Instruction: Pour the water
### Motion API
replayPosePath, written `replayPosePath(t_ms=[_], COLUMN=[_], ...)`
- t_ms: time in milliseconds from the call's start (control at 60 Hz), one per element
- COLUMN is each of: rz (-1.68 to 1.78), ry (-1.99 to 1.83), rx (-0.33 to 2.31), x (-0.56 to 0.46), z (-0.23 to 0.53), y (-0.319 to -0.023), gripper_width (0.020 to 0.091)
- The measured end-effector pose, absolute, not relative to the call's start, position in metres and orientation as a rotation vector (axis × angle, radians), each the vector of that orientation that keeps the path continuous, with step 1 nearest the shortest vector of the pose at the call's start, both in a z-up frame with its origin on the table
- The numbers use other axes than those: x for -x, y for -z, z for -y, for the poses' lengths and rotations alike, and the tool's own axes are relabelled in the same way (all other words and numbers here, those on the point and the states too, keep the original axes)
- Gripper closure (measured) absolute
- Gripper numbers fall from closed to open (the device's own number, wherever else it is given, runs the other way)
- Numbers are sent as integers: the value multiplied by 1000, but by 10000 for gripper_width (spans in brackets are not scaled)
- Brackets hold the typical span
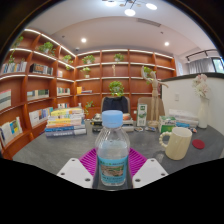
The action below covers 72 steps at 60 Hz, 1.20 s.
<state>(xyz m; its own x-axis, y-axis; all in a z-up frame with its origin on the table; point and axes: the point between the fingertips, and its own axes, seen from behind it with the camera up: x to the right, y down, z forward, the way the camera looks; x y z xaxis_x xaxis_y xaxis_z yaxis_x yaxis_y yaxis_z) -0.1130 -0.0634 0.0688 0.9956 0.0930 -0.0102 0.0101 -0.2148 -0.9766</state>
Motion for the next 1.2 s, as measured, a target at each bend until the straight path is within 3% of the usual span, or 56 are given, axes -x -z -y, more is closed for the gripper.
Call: replayPosePath(t_ms=[117, 350, 583, 800, 1067, 1200], rz=[64, 26, -421, -820, -1237, -1397], ry=[-85, -138, -491, -939, -1394, -1561], rx=[1767, 1798, 1767, 1509, 1060, 892], x=[113, 110, 72, 46, -5, -18], z=[64, 59, 37, 16, -12, -23], y=[-71, -71, -89, -142, -173, -162], gripper_width=[802, 805, 803, 806, 807, 805])
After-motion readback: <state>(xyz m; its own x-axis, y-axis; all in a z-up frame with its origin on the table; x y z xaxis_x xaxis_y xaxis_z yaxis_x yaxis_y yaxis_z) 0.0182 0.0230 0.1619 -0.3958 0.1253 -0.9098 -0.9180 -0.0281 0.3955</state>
